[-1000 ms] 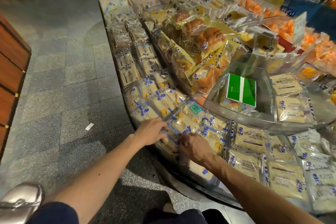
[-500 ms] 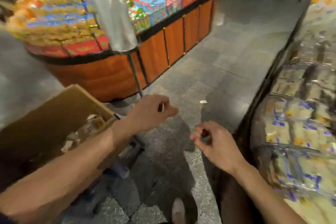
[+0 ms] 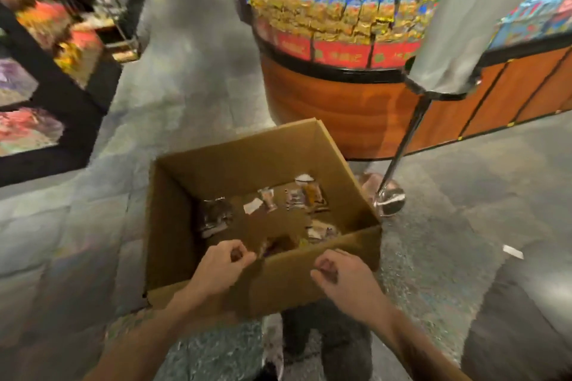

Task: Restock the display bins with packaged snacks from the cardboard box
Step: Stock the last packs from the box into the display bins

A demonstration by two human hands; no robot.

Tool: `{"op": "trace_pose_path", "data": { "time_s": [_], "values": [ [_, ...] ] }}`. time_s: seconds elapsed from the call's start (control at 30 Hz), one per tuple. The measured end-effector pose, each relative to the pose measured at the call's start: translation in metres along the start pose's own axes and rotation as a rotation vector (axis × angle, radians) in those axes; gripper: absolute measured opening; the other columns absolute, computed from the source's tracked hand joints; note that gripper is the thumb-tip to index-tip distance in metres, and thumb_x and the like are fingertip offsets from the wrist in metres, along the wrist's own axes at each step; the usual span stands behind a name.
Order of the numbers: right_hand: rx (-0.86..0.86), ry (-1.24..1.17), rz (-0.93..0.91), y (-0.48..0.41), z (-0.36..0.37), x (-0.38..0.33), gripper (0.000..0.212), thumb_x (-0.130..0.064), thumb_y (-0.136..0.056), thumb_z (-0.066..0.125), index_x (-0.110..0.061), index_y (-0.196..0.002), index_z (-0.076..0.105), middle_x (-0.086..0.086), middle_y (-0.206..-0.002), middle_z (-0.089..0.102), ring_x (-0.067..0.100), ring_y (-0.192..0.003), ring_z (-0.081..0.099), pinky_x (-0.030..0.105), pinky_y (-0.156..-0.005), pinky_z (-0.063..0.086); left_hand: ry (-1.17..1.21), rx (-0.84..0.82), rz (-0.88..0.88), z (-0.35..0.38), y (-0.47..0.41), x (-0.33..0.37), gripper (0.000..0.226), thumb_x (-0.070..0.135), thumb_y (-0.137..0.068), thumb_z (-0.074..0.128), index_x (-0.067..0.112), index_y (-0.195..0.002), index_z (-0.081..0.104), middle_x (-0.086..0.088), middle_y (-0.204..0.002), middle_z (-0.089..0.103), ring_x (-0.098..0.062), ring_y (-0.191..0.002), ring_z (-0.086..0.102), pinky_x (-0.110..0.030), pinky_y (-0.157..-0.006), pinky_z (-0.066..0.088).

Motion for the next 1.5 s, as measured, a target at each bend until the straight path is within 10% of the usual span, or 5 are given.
{"op": "trace_pose_path", "data": {
  "time_s": [0.37,0.7,0.87,1.2,1.5],
  "values": [
    [-0.502,0.154,0.273,-0.213,0.108,0.007,0.023,-0.031,-0.095,0.063,-0.022,-0.115,0.062,-0.003,-0.110,0.066,0.016,-0.102,0.063,0.028,-0.084,0.050,-0.061,-0.387,-0.405,0.011,-0.187,-0.162,0.039,0.023,-0.090,0.072,0.020,-0.128,0.062,-0.003,-0.125,0.064,-0.020,-0.114,0.061,-0.032,-0.092,0.051],
    [-0.846,0.388,0.253,-0.297,0.222,0.087,0.104,-0.036,-0.084,0.078,-0.013,-0.160,0.011,0.015,-0.163,0.015,0.035,-0.149,0.022,0.040,-0.118,0.027,-0.118,-0.539,-0.642,0.068,-0.242,-0.252,0.121,0.053,-0.070,0.084,0.016,-0.159,0.011,-0.012,-0.164,0.013,-0.034,-0.150,0.017,-0.051,-0.119,0.026],
    [-0.920,0.324,0.422,-0.297,0.260,0.097,0.151,-0.041,-0.057,0.096,-0.016,-0.158,-0.013,0.013,-0.166,-0.004,0.037,-0.152,0.008,0.049,-0.122,0.018,0.097,-0.424,-0.836,0.110,-0.235,-0.255,0.126,0.063,-0.066,0.082,0.025,-0.158,0.005,-0.013,-0.164,-0.003,-0.041,-0.150,0.001,-0.060,-0.117,0.020],
    [-0.867,0.181,0.568,-0.294,0.271,0.118,0.104,-0.034,-0.062,0.094,-0.018,-0.146,0.036,0.004,-0.143,0.050,0.026,-0.129,0.050,0.039,-0.108,0.043,-0.040,-0.489,-0.682,0.142,-0.251,-0.234,0.082,0.075,-0.077,0.063,0.026,-0.141,0.049,-0.015,-0.150,0.032,-0.036,-0.141,0.023,-0.049,-0.109,0.032],
    [-0.932,0.163,0.499,-0.296,0.261,0.112,0.089,-0.037,-0.068,0.090,-0.024,-0.142,0.043,0.001,-0.143,0.050,0.025,-0.130,0.049,0.038,-0.110,0.042,0.002,-0.444,-0.771,0.124,-0.236,-0.257,0.084,0.056,-0.074,0.080,0.020,-0.144,0.050,-0.008,-0.161,0.004,-0.038,-0.145,0.016,-0.053,-0.115,0.030]
  ]
}}
Point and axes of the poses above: each hand's wrist, its own y-axis away from the middle knuckle, its own z-axis out of the palm, x = y × z, the point moved 1 cm from there along -y, towards the middle knuckle
